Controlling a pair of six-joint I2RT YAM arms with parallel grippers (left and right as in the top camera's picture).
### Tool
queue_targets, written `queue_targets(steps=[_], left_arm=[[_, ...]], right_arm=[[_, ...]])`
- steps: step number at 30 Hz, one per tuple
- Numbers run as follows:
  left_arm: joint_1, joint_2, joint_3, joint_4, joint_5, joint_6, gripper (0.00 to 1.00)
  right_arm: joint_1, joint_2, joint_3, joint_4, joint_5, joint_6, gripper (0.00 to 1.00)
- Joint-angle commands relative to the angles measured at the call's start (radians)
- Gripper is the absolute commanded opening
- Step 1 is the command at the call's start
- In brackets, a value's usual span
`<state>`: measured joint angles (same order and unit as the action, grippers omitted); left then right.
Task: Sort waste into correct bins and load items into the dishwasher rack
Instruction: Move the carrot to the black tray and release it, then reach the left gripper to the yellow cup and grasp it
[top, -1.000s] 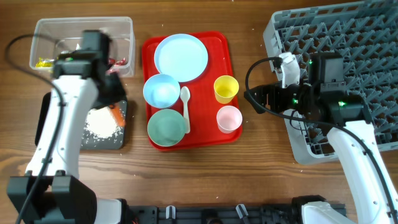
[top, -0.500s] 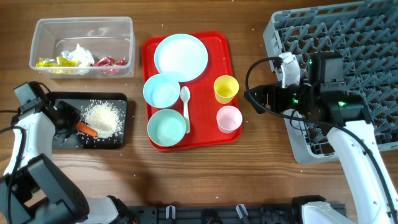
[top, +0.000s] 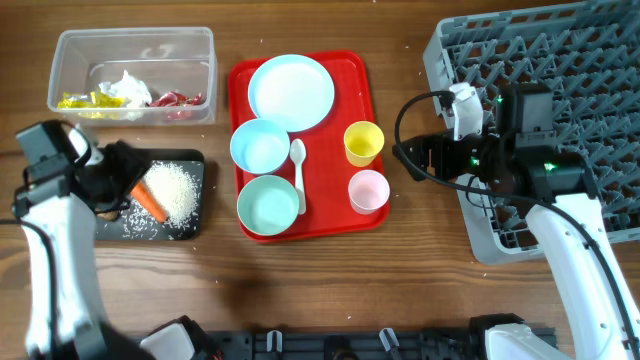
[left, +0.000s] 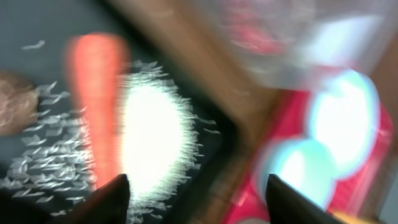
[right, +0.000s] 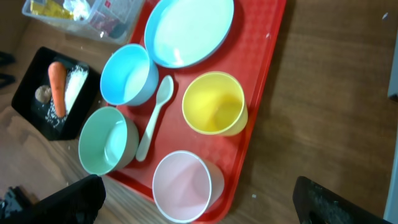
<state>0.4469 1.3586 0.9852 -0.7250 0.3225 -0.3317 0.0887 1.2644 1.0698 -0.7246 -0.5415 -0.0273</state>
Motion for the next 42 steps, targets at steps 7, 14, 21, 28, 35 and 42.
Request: queue_targets(steps=[7, 14, 21, 28, 35, 42], left_arm=[[-0.692, -0.082, 0.021, 0.031, -0.104, 0.063, 0.82], [-0.789, -0.004, 0.021, 0.090, -0.116, 0.063, 0.85], [-0.800, 0.301, 0.109, 0.542, -0.052, 0.034, 0.83], [-0.909, 0.592, 0.344, 0.502, -0.059, 0.093, 0.80], [-0.948, 0.595, 0.344, 0.500, -0.085, 0.093, 0.77], [-0.972, 0.595, 0.343, 0.376, -0.070, 0.093, 0.66]], right_arm=[[0.020, 0.055, 0.018, 0.097, 0.039, 0.103, 0.95], [0.052, 0.355, 0.018, 0.295, 0.089, 0.272, 0.80], [0.008, 0.111, 0.019, 0.236, 0.141, 0.278, 0.87], [-0.064, -0.134, 0.019, 0.029, 0.319, 0.232, 0.92], [-0.064, -0.076, 0.018, 0.018, 0.321, 0.211, 0.92], [-0.064, -0.039, 0.018, 0.013, 0.320, 0.211, 0.93]])
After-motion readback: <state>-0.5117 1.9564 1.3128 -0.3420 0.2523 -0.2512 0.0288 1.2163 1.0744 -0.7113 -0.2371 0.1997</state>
